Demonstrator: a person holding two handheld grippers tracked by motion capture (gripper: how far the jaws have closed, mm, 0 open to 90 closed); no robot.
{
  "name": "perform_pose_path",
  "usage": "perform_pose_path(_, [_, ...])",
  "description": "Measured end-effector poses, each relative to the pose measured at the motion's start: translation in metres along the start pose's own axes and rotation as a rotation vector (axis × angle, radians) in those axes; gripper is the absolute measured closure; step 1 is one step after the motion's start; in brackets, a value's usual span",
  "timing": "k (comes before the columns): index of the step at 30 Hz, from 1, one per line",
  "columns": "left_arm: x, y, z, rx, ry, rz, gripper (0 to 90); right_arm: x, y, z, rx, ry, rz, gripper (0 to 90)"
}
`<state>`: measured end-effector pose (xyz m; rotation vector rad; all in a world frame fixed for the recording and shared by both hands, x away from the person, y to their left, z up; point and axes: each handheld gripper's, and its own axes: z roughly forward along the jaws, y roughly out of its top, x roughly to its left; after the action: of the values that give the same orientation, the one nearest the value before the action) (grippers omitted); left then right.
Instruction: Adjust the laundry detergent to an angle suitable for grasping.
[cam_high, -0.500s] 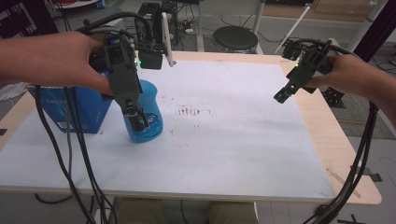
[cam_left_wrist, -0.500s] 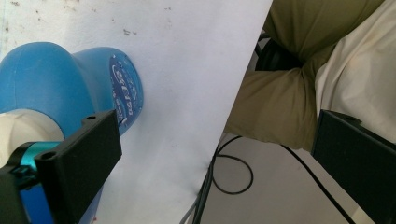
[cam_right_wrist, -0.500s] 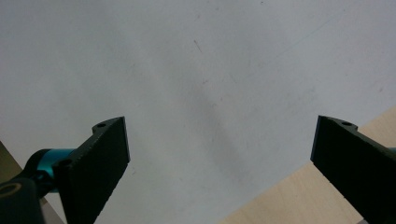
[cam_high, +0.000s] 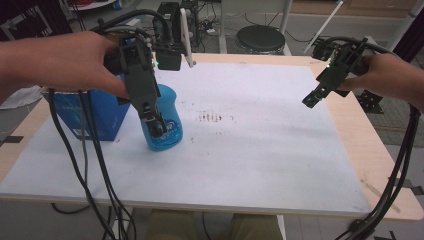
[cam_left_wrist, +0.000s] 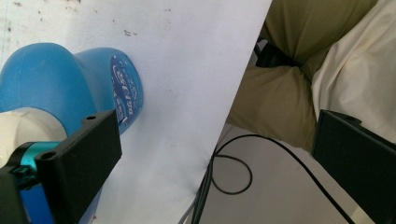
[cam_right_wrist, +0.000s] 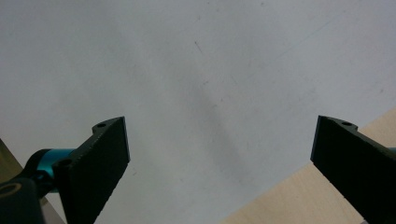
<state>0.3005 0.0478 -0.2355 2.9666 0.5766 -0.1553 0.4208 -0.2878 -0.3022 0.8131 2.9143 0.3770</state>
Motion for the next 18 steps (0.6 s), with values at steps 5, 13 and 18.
perform_pose_path(5, [-0.0010,0.0013,-0.0006,-0.001,0.006,0.002,1.7,0.0005,0.0009,0.0010,0.003,0.000,-0.005,3.6])
perform_pose_path(13, [0.0004,0.0027,-0.0009,0.001,0.014,0.002,1.7,0.0027,-0.0005,0.0001,0.010,-0.002,-0.008,3.6])
perform_pose_path(18, [0.0006,0.0025,-0.0025,-0.009,0.014,0.000,1.6,0.0036,-0.0007,-0.0016,0.002,0.000,-0.013,3.6])
